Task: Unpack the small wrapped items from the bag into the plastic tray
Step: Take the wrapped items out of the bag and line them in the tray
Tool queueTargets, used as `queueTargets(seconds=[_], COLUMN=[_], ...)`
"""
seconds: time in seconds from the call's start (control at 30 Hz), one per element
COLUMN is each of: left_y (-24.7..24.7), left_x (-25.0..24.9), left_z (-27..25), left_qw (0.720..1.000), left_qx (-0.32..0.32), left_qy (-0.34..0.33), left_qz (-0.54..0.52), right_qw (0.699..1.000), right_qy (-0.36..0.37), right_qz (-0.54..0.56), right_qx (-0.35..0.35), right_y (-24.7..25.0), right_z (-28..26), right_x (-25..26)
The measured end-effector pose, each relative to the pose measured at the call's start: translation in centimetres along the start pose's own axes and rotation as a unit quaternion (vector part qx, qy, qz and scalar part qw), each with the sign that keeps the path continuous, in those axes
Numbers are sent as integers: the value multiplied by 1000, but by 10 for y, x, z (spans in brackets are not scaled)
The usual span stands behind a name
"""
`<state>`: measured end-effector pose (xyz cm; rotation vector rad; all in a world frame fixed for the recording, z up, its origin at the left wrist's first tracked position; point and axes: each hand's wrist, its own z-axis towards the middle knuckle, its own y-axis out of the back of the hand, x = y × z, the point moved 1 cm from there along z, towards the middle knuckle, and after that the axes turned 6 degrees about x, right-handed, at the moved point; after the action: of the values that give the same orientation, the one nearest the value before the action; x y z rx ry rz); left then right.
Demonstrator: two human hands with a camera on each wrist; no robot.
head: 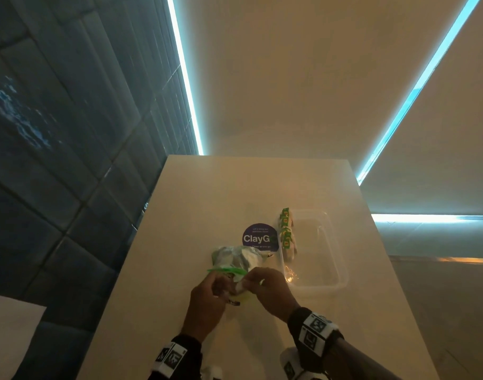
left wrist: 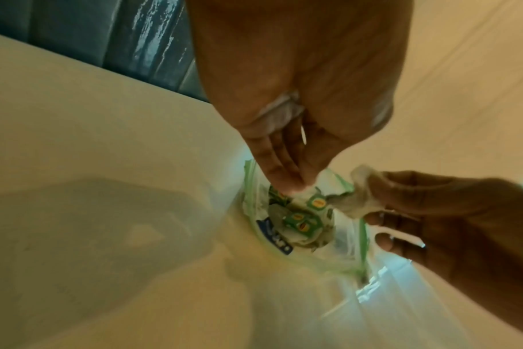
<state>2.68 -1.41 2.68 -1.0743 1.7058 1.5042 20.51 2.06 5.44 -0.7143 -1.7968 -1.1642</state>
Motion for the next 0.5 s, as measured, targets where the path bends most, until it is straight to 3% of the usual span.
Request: queueTargets(seconds=[0.07,0.23,0.37,0.5], left_y=[-3,-17,-22,-25], left_x=[8,4,-7,-13], left_z=[-1,4,13,16], left_qw=[997,972,966,976], left_qx=[-22,17,6,-9], left_qy=[-15,-34,-44,-48], left_qz=[75,231,254,213], right_qw=[998,987,973,949], right_qy=[-16,-43,-59,-70], right_qz=[50,151,222,307], right_qx=[-18,-14,12,-21], right_y=[4,12,15,20], right_z=[-1,-4,-6,-6], right_x=[-2,-2,-3,-1])
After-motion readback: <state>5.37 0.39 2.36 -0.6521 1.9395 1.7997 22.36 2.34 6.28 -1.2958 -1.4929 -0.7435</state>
